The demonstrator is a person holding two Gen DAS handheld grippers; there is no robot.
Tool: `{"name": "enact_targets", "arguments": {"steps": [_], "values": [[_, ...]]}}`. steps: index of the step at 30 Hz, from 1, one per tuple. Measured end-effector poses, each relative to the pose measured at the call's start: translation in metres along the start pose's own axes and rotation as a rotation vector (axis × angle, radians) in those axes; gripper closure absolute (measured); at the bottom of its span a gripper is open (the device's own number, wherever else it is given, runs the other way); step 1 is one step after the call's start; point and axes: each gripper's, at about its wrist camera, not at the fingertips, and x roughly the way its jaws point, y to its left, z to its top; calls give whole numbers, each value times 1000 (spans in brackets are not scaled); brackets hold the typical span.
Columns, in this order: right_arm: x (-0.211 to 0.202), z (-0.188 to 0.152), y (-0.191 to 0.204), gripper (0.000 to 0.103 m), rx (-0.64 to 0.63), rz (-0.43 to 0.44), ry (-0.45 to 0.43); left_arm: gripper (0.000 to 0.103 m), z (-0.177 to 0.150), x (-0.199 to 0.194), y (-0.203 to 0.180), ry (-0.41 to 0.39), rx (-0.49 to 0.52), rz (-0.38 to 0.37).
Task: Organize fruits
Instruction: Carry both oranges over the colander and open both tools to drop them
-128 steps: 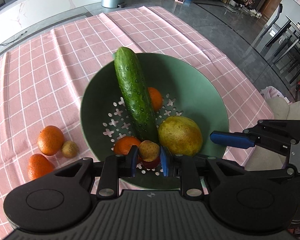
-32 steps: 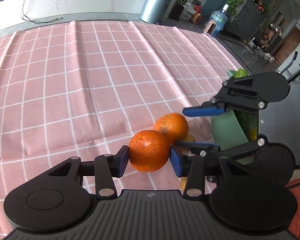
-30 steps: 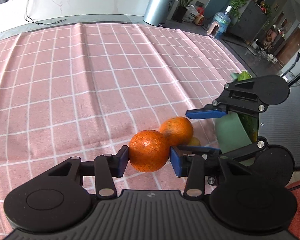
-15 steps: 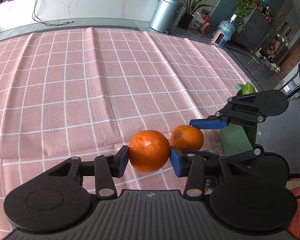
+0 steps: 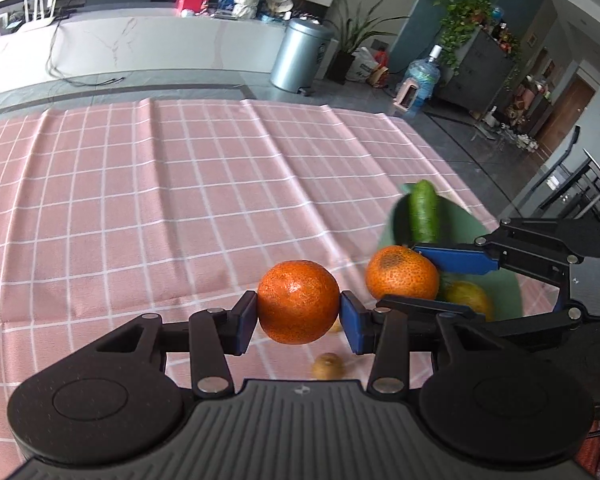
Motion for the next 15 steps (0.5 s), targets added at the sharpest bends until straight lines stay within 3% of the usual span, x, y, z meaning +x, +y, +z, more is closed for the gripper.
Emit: {"name": "enact_targets", "arguments": {"steps": [7,15], "values": [[-57,-44,-35,64,134,-64,-30,53,3,6,-57,11,99,-35],[-80,-87,-79,64,222,-128,-10,53,14,42,-106,80,163,-21]]}}
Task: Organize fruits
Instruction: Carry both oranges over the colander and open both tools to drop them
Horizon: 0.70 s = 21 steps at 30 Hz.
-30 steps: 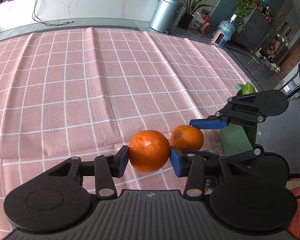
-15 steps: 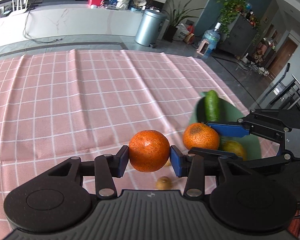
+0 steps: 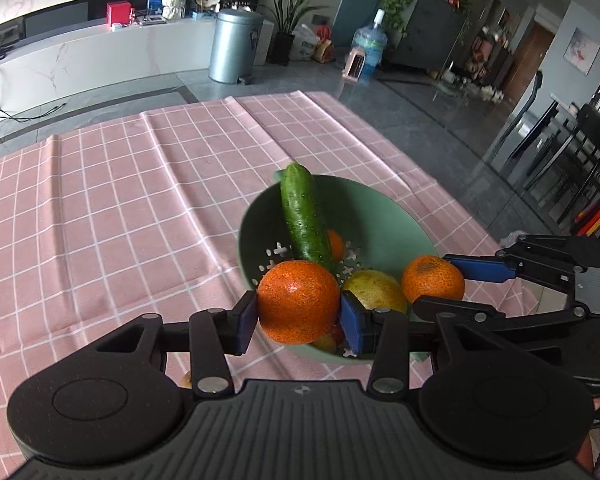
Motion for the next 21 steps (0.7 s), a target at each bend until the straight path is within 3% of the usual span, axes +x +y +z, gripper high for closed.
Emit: {"name": "enact_targets", "arguments": {"steps": [14,21], "values": [[61,9,-51,64,26,-12,63,53,23,74,-26,183,146,189],[87,13,-58,64,24,-23,106,53,24,88,-33,207,236,233]]}}
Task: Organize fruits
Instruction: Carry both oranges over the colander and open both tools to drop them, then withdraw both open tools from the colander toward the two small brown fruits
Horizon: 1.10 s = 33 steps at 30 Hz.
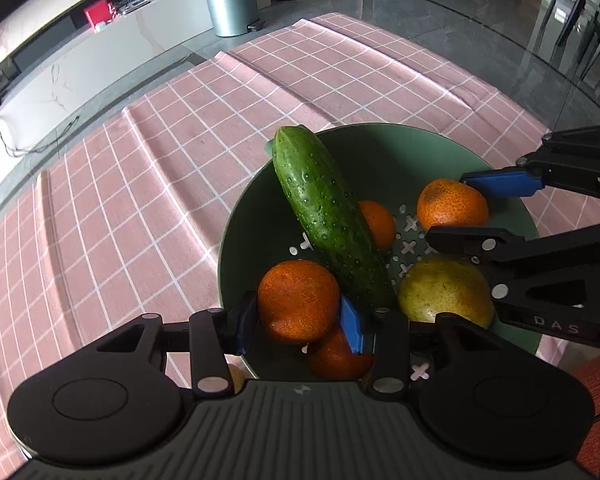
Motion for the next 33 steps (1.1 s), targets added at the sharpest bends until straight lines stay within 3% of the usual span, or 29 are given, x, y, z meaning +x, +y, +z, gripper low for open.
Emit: {"name": "enact_targets", "arguments": {"steps": [7,21,25,33], "values": [[14,-4,2,64,-7,-10,32,53,2,8,-15,29,83,44],[10,-1,7,63,-14,-31,32,47,-1,10,-22,40,116,70],[3,2,8,62,-11,-41,19,35,-1,1,-24,13,127,70],[-26,0,18,56,14,-45,-30,34,-9,-41,-19,-75,125,68]]}}
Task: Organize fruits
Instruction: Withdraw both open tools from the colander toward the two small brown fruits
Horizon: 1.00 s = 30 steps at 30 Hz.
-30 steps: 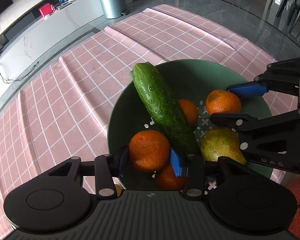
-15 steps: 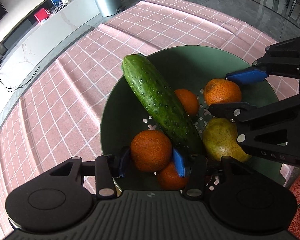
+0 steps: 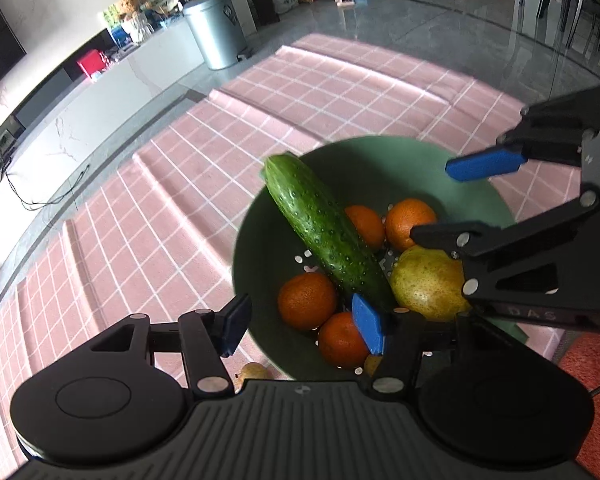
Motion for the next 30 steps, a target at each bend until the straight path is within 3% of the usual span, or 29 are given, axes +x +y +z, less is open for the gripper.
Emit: {"name": "enact_targets", "arguments": {"steps": [6,16,23,26,30], "values": [[-26,-8,14,56,64,10,-42,35,-15,-42,10,-74,-34,-10],[-68,-23,48,55,175,38,-129,34,-55,-89,32,-118,-102,-12],[-82,-46,77,55,274,63,-144,35,-92,-97,43,-121,-136,-12],[-80,-56,88,49,282,76,-144,35,-105,-91,45,-111,-163,-27],[-73,-68,101,49,288,69,-123,36,-120,-81,42,-105,-179,-55]]}}
